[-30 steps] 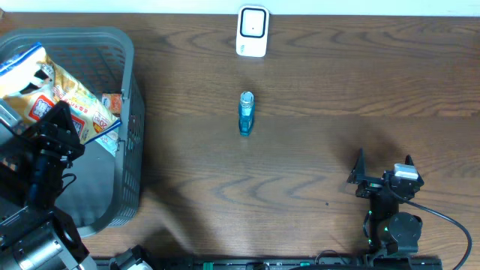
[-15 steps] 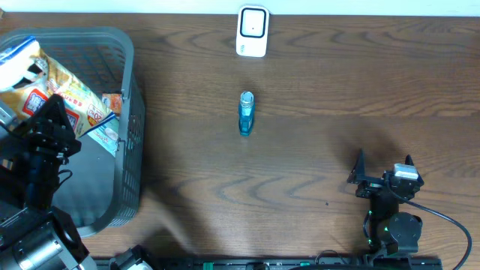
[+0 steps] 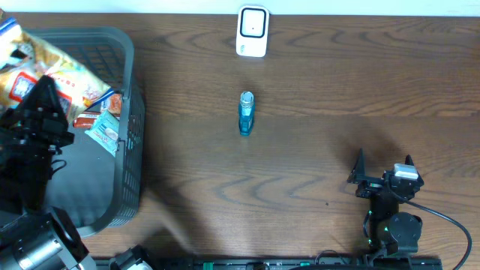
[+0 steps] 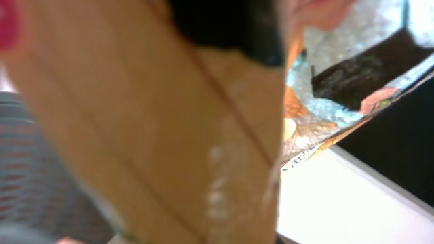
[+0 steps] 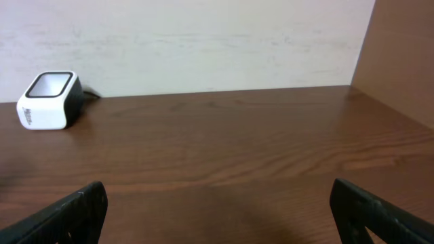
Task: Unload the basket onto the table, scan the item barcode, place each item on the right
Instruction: 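Carry the snack bag with the left gripper toward the scanner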
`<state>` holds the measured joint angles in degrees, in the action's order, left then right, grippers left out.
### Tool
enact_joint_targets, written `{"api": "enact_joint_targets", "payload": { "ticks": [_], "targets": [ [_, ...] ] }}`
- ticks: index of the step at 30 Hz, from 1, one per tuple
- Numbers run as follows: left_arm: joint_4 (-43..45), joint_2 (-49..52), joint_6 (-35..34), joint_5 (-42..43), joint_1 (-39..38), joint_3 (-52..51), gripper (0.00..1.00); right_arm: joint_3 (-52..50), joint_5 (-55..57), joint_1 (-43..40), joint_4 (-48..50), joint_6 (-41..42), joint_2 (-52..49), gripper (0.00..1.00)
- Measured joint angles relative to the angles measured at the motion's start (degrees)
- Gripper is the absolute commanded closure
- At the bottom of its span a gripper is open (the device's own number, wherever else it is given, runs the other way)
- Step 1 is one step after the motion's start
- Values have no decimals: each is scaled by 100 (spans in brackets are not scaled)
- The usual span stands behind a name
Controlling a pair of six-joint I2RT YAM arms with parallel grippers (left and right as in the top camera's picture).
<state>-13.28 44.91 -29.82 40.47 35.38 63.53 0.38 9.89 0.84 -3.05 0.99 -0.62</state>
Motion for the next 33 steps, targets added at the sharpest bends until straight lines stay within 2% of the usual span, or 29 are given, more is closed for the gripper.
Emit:
{"api": "enact_joint_targets", "payload": {
  "ticks": [6, 12, 17, 22, 27, 33],
  "targets": [
    [136, 11, -216, 741, -706, 0, 93, 0, -2, 0, 0, 0, 0, 1],
    [142, 262, -133, 973, -2256, 0, 93, 0, -2, 0, 0, 0, 0, 1],
    [107, 901, 186, 914, -3797, 0, 93, 0, -2, 0, 0, 0, 0, 1],
    [105, 1945, 407, 260, -5200, -2, 93, 0, 0, 0, 0, 0, 0, 1],
    [120, 3082, 481, -942, -6382, -2, 93, 0, -2, 0, -2, 0, 0, 1],
    [245, 4389, 525, -2376, -7250, -2, 93, 0, -2, 0, 0, 0, 0, 1]
  ]
}}
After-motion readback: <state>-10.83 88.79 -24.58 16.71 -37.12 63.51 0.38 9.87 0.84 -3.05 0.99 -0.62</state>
